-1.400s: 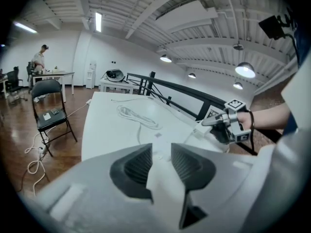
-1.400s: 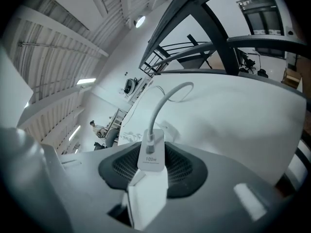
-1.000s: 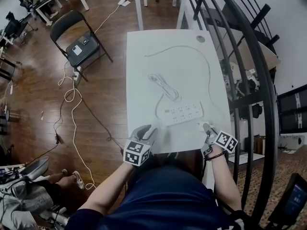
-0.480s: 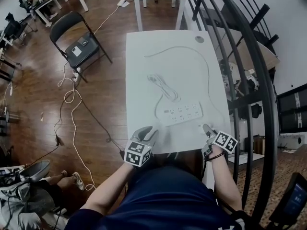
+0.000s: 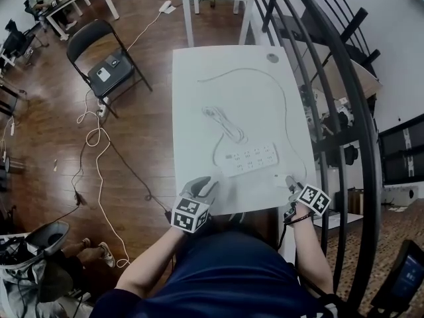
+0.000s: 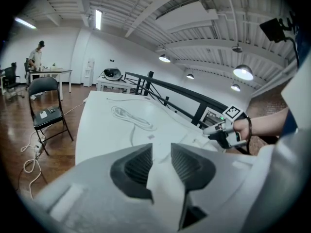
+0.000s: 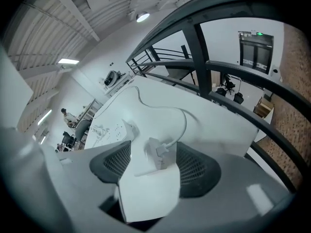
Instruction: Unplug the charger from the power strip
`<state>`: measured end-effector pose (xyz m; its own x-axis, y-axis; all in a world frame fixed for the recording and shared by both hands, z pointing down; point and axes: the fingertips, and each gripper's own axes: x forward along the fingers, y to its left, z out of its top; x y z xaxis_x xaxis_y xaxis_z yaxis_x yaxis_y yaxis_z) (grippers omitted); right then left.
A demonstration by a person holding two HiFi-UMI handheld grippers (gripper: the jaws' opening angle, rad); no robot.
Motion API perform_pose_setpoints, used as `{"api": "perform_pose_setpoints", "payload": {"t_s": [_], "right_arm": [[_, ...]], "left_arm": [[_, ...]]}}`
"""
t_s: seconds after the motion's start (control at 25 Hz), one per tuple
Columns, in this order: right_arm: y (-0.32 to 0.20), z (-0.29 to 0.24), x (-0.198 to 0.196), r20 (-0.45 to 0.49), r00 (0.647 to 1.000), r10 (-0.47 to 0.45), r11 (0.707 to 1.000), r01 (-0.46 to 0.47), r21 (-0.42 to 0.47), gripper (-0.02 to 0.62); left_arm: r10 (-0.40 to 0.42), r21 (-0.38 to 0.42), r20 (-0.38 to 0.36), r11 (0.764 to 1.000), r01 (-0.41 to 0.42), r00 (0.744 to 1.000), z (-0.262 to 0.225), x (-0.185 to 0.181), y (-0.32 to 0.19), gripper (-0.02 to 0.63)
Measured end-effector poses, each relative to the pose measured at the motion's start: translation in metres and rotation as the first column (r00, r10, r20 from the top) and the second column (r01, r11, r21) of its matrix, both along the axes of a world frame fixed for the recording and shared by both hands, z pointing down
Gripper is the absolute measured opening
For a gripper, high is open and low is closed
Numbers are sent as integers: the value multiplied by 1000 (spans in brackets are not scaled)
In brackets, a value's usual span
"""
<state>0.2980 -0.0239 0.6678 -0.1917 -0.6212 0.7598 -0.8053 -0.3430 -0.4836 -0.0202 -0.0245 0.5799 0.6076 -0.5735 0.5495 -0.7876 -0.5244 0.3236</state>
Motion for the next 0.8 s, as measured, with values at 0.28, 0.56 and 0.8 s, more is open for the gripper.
{"api": "perform_pose_setpoints", "payload": {"t_s": [0.28,0.56,0.8], "right_arm": [[-11,-53,0,-68,998,6,994,1,113,260],[-27,-121,-43,-35,997,-71,957,78,281,133],[-30,-185,-95,-119,967,-226,865,256,432,15]], "left_arm": [[-1,34,-15,999,2,1000,-17,-5,-5,117],[2,79,-50,997,1,999,-41,1,-7,108],[26,113,-113,993,-13,993,-84,14,-4,99]]}}
